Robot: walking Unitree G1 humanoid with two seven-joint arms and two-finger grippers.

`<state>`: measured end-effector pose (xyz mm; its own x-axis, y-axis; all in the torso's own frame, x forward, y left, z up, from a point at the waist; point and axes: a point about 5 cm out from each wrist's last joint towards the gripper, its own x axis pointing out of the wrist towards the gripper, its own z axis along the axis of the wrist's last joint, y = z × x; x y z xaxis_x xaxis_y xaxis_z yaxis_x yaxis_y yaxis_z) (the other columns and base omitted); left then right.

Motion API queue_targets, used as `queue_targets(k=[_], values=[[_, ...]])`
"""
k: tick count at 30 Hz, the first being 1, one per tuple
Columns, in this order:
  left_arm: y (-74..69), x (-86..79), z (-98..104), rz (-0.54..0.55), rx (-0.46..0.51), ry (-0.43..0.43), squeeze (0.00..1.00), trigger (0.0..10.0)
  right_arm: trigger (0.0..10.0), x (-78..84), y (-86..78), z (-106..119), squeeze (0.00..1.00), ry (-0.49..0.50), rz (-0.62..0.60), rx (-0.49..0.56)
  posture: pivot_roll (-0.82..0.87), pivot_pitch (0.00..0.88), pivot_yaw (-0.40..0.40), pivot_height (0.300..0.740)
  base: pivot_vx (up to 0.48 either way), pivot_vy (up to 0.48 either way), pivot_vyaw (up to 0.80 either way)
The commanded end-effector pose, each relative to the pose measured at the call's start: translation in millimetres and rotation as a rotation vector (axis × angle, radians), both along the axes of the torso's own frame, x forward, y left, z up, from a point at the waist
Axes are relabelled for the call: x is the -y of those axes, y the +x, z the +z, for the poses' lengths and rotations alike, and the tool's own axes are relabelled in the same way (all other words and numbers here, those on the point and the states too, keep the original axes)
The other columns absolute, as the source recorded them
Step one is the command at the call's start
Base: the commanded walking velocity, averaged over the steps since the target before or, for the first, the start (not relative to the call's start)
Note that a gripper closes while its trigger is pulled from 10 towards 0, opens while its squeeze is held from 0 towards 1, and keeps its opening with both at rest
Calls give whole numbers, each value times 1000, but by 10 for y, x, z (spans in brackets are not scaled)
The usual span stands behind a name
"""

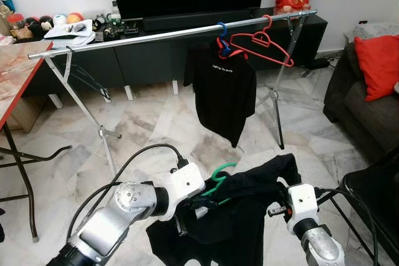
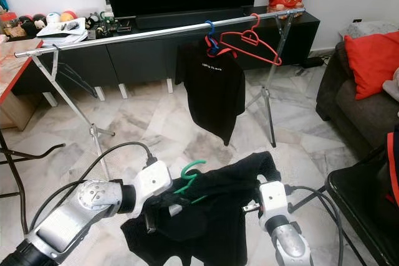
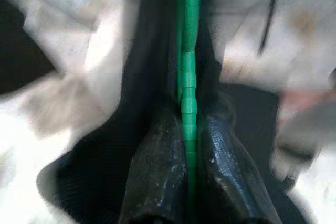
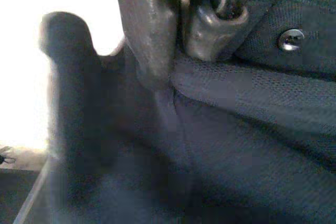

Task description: Hang hanger

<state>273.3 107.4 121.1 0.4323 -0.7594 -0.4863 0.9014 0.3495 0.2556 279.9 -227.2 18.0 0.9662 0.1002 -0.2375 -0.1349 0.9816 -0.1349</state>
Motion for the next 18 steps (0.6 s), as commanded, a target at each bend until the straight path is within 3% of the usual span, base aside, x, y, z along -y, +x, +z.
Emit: queue_targets(k=[1, 7, 12, 14, 18], values=[[33, -619, -154, 169, -52, 198, 0, 10000, 0, 843, -192, 160, 0, -48, -330, 12, 45, 61, 63, 740, 0, 0, 0], [42, -722, -145, 197, -49, 201, 0, 10000, 0, 896, -222, 162, 0, -61, -338, 3, 46, 59, 63, 740, 0, 0, 0], [37, -655, -117, 171, -43, 159, 0, 10000, 0, 872, -216, 154, 0, -56, -332, 4, 43, 55, 64, 740, 0, 0, 0], [-6, -507, -55, 99, -49, 65, 0, 10000, 0, 788, -189, 126, 0, -44, -312, 0, 43, 53, 62, 740, 0, 0, 0], [-192, -350, 27, -77, -133, -41, 0, 10000, 0, 627, -120, 104, 0, -15, -273, 7, 41, 47, 59, 740, 0, 0, 0]])
